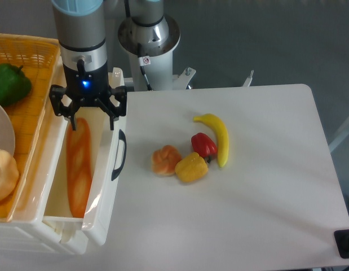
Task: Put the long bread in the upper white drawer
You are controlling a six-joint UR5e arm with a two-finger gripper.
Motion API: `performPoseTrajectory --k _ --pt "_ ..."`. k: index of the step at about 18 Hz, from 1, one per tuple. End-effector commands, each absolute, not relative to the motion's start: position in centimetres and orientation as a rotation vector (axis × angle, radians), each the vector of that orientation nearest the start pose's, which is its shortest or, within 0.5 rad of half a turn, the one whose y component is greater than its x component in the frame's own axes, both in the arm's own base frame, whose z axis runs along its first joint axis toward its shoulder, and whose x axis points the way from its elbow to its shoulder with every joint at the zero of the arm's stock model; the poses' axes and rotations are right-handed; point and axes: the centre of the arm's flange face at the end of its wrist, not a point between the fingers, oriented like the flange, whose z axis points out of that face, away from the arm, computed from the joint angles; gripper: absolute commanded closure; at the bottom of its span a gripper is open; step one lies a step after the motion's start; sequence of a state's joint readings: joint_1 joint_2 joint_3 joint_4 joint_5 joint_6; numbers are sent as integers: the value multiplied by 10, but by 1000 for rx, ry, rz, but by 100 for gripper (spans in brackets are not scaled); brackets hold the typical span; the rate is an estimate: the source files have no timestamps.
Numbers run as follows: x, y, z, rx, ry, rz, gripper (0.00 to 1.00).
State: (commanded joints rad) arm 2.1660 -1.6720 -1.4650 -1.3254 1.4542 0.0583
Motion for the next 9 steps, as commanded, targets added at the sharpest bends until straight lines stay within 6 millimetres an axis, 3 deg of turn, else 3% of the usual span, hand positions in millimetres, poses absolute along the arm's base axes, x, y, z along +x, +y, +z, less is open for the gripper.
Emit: performPoseTrajectory --k 2,4,9 --pt "-194 542 521 -2762 -740 -33 9" --pt "-202 541 518 -2770 -747 2 0" --pt "-245 531 502 -2806 -769 77 0"
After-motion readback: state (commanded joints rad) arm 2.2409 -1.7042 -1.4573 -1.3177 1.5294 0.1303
